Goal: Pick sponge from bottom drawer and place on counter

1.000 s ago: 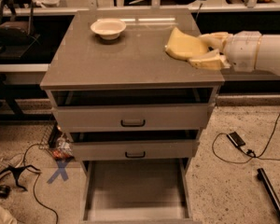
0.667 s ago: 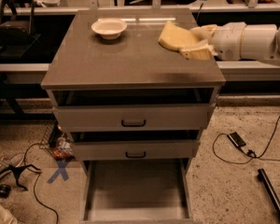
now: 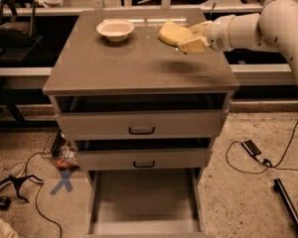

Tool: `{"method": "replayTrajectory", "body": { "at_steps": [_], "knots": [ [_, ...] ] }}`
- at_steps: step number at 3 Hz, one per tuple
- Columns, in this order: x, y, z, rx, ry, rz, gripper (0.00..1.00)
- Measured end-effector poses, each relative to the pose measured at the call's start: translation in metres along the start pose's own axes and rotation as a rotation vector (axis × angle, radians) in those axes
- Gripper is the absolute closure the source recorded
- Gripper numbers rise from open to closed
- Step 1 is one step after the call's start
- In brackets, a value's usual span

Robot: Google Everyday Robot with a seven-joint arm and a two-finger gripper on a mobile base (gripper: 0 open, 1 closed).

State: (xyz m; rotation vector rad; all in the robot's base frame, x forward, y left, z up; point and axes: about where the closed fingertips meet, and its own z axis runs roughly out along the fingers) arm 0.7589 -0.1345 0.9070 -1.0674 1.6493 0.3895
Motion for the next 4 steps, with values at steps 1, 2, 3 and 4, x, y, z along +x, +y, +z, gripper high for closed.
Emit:
{"method": "replayTrajectory", "body": {
  "at_steps": [1,2,3,4],
  "knots": [
    [0.010,-0.010,0.028,-0.013,0.046,0.043,0.81],
    [0.012,-0.013,0.053,-0.037,0.065,0.052,0.58],
    [0.013,-0.015,0.073,-0.051,0.088,0.061,0.27],
    [0.014,-0.016,0.079,-0.053,0.097,0.065,0.04]
  ]
}}
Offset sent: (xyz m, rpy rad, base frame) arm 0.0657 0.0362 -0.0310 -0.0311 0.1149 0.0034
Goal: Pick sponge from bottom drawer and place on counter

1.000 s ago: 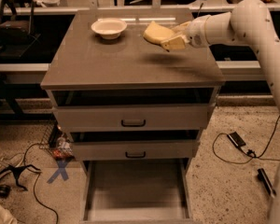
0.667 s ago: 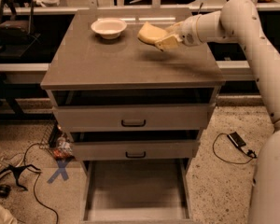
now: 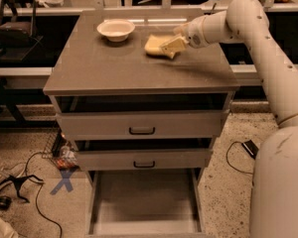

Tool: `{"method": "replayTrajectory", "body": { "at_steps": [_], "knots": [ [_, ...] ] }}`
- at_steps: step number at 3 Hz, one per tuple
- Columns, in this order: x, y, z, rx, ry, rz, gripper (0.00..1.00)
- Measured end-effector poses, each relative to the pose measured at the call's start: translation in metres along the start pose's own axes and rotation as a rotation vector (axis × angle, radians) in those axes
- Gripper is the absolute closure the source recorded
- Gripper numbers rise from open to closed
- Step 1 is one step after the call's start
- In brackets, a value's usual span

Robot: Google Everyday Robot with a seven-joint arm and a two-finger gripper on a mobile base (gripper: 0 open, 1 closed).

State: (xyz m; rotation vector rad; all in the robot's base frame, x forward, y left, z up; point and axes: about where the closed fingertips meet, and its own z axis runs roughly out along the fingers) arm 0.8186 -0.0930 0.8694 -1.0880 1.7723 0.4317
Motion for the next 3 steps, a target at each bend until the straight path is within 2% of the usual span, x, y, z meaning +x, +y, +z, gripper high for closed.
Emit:
{"method": "replayTrajectory", "body": {
  "at_steps": [1,2,3],
  "knots": [
    [0.002,-0.001,-0.001,0.001,0.000,0.005,0.00],
    [0.006,-0.003,-0.017,0.025,-0.012,0.011,0.00],
    [-0.001,-0.001,-0.050,0.068,-0.066,-0.009,0.00]
  ]
}}
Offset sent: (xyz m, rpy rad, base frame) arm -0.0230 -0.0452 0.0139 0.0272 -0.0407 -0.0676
